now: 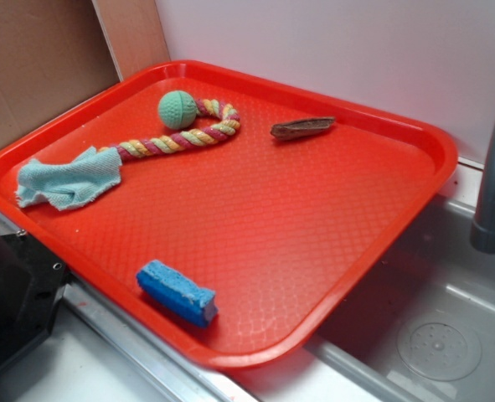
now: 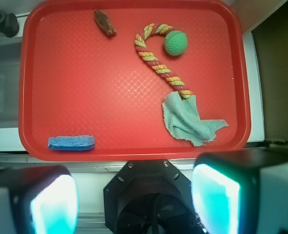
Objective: Grab the wood chip.
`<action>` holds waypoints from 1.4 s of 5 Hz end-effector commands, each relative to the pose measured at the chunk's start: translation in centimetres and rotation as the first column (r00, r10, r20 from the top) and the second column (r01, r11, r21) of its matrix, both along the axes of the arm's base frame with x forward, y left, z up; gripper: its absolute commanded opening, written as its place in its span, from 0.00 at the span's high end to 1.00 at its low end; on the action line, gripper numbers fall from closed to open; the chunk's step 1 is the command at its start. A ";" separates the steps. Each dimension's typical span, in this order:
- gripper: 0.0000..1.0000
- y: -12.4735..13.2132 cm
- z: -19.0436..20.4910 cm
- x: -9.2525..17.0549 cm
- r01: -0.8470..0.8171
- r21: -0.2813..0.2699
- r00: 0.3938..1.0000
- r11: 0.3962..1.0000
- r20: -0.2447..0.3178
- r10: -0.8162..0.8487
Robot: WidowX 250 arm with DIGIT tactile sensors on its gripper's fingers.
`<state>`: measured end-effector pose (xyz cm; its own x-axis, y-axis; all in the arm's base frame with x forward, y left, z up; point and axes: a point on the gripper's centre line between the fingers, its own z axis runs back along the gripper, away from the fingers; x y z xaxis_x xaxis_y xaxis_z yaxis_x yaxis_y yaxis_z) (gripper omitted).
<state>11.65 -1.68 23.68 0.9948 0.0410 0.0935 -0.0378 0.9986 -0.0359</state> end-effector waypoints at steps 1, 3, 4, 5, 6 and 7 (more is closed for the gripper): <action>0.00 0.0 0.0 0.0 0.000 0.000 1.000 1.000 0.000 0.000; 0.00 1.0 -1.4 5.6 -0.080 -0.005 0.988 0.997 0.129 0.080; 0.00 0.3 -4.3 10.6 -0.057 0.005 0.973 0.998 0.224 0.054; 0.00 -0.5 -6.7 13.8 -0.001 -0.043 0.962 0.999 0.274 0.013; 0.00 -0.9 -8.9 16.4 0.002 -0.010 0.964 1.000 0.265 0.001; 0.00 -2.4 -12.0 19.4 0.096 0.024 0.966 0.995 0.240 -0.099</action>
<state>30.02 -3.28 9.60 0.9627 -0.0405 0.2676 0.0468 0.9988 -0.0173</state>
